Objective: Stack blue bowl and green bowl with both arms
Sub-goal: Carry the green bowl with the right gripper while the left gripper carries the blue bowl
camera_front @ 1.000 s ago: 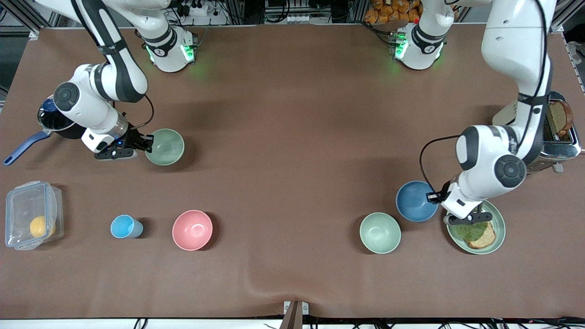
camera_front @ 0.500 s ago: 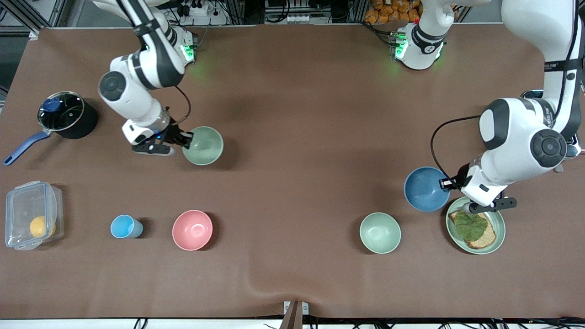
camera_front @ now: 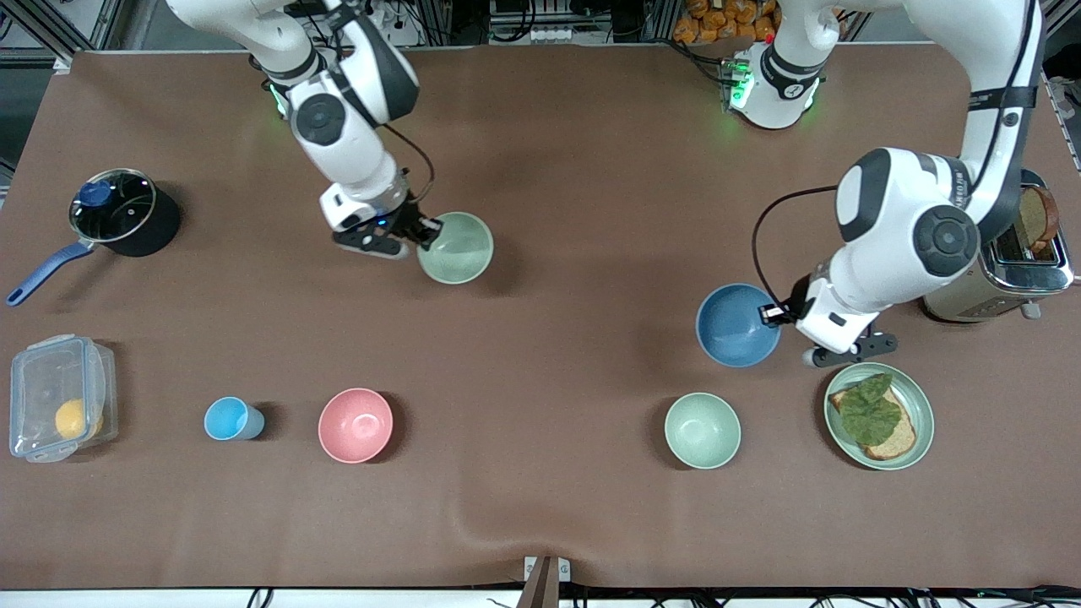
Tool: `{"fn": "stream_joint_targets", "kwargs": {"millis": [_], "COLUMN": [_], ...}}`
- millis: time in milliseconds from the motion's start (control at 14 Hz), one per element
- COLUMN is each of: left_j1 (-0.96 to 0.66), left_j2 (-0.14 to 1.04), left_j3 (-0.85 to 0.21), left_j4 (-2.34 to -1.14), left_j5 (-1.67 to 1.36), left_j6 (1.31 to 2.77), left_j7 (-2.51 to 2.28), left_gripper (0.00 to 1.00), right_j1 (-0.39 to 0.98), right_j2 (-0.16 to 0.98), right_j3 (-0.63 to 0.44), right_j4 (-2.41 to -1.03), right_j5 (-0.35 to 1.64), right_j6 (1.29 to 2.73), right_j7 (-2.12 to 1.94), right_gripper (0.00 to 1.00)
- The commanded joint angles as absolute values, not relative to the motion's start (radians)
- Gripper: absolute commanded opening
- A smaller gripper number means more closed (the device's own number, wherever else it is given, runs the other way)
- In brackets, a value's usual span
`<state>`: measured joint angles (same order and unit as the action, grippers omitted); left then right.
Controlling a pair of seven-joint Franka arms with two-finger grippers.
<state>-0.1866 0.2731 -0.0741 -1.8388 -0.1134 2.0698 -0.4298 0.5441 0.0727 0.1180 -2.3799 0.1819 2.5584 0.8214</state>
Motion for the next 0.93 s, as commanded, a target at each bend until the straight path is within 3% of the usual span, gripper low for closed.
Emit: {"fn": "stream_joint_targets", "kwargs": {"millis": [0, 357, 786, 857], "left_j1": [-0.183, -0.198, -0.281, -0.288], "left_j2": [0.227, 0.235, 0.250, 0.239], "left_j3": [-0.127, -0.247, -0.252, -0.252], "left_j4": [-1.897, -1.927, -1.930, -1.945], "left_j5": [-0.137, -0.124, -0.121, -0.121], "left_j6": [2.112, 2.194, 2.198, 2.201], "left_j7": [-0.501, -0.676, -0.764, -0.779], "left_gripper": [0.00, 0.00, 0.00, 0.00], "right_j1": [0.635, 0.773, 0.822, 0.837], "right_j2": [0.155, 0.308, 0.388, 0.391], "right_j3": [0.106, 0.095, 0.077, 0.062], "right_j4": [-2.324, -2.295, -2.280, -2.273], "right_j5": [0.193, 0.184, 0.184, 0.184], "right_j6": [2.614, 2.789, 2.881, 2.879], "right_j7": [0.941, 1.086, 1.127, 1.132], "right_gripper": [0.00, 0.00, 0.00, 0.28]}}
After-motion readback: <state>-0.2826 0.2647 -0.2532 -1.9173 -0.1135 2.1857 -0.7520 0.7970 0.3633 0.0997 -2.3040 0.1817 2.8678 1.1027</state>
